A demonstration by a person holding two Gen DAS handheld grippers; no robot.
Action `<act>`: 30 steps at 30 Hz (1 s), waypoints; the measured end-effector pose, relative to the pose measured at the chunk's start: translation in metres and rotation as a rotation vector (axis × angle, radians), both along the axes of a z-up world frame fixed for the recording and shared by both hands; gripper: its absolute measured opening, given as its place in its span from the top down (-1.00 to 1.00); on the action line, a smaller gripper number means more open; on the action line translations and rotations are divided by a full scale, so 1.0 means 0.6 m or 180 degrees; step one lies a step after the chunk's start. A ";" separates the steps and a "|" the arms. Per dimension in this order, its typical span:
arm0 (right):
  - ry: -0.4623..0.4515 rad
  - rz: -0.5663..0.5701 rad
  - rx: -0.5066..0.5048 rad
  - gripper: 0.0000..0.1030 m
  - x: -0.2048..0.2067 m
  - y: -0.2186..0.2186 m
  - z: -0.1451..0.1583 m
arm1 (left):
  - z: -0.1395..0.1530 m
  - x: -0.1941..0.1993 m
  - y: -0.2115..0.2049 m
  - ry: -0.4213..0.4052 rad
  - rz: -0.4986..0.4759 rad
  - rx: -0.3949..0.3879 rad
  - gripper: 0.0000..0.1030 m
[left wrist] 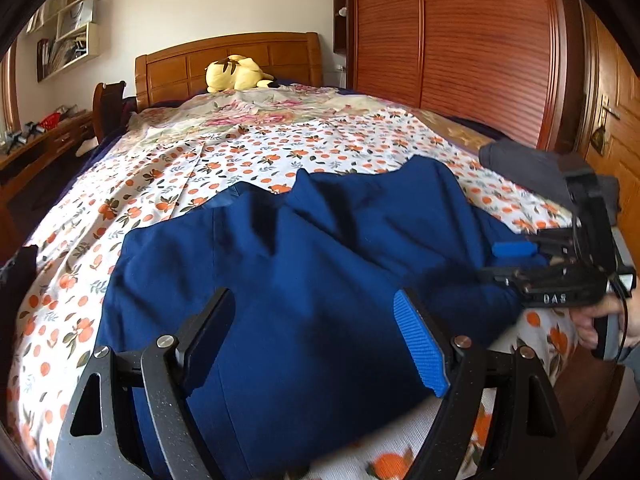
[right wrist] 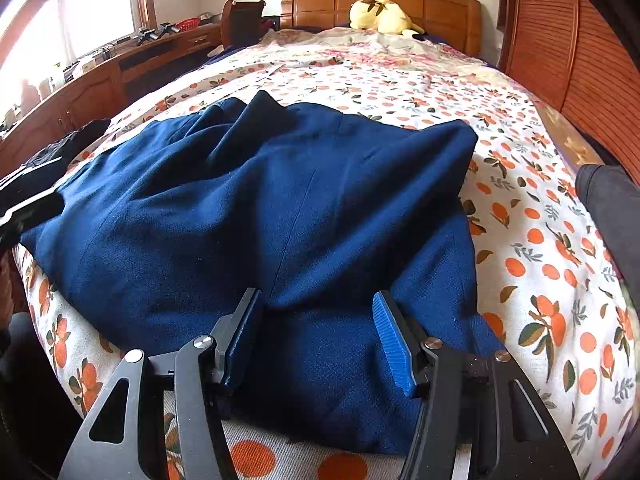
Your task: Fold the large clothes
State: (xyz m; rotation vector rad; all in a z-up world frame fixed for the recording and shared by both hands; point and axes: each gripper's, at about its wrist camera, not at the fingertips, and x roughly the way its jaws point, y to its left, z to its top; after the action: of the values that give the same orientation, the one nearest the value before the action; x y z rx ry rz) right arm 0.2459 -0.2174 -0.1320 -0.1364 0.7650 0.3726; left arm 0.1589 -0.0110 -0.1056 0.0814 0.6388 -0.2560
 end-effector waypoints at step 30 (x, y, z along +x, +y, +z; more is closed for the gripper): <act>0.0134 -0.0134 0.0519 -0.41 -0.050 -0.116 -0.019 | -0.071 -0.021 -0.008 0.0553 0.0248 0.0110 -0.60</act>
State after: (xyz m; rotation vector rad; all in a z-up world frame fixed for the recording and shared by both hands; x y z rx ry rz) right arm 0.2159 -0.2868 -0.1436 0.0406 0.7746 0.3972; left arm 0.1463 -0.0156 -0.1485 0.0677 0.8175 -0.1779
